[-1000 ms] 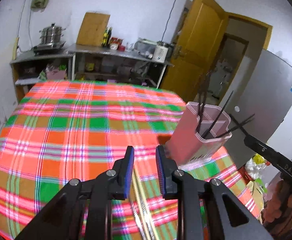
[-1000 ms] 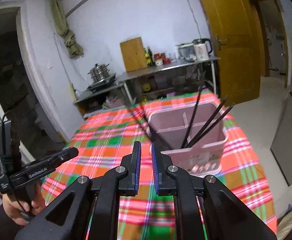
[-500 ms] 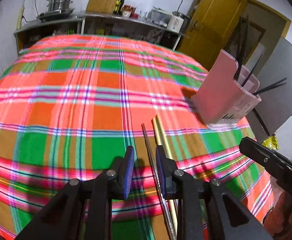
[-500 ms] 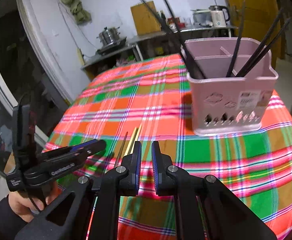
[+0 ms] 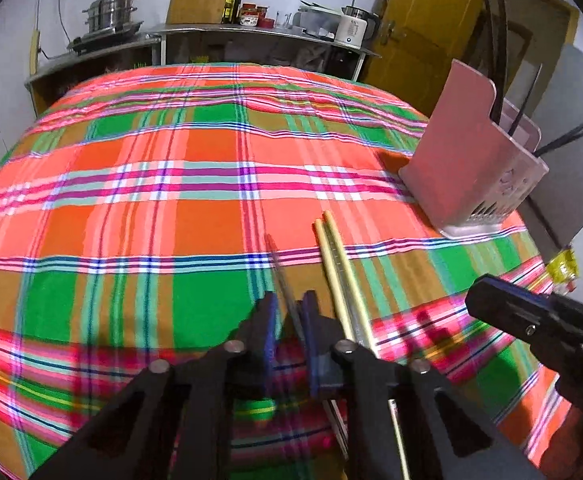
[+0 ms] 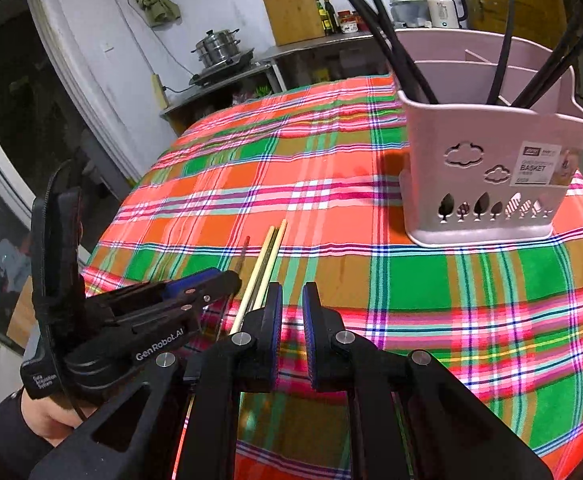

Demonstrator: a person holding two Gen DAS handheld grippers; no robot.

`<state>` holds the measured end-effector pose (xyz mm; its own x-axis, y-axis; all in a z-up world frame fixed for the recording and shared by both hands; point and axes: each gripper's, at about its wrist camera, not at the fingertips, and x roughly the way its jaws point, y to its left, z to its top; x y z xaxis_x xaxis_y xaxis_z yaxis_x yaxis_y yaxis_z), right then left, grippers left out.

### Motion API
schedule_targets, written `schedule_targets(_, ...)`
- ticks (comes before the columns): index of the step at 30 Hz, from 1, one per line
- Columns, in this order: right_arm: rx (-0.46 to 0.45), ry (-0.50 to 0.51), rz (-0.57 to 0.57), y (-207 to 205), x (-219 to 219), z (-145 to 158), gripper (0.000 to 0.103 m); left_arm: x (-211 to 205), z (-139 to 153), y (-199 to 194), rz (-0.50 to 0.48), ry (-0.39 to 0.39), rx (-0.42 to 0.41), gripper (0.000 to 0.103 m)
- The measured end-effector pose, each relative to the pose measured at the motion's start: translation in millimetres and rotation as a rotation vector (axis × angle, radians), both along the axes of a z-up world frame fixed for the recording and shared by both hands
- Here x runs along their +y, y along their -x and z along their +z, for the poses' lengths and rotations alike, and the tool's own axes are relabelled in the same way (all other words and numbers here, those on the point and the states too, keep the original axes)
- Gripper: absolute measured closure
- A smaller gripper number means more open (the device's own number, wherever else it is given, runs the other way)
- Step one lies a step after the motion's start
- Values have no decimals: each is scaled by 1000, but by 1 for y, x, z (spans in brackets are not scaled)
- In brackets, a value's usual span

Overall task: Organize utensils
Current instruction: 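Close the left tool on a thin dark chopstick while the right tool grasps another, then raise the left tool's chopstick upright over the holder while the right tool carries its own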

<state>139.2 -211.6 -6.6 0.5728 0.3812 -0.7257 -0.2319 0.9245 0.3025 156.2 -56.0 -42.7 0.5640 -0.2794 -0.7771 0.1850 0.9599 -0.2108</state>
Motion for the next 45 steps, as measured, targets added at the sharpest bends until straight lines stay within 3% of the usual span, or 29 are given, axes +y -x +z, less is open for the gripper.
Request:
schedule_targets(16, 84, -20, 109, -21, 51, -35, 98, 46, -3, 5, 66, 42, 10, 97)
schedule_targets(29, 91, 47, 71, -26, 48, -36, 99, 53, -5, 4, 62, 80, 13, 97)
schedule_targets(45, 119, 124, -8, -61, 46, -33, 95, 52, -5, -16, 107, 27, 11, 97)
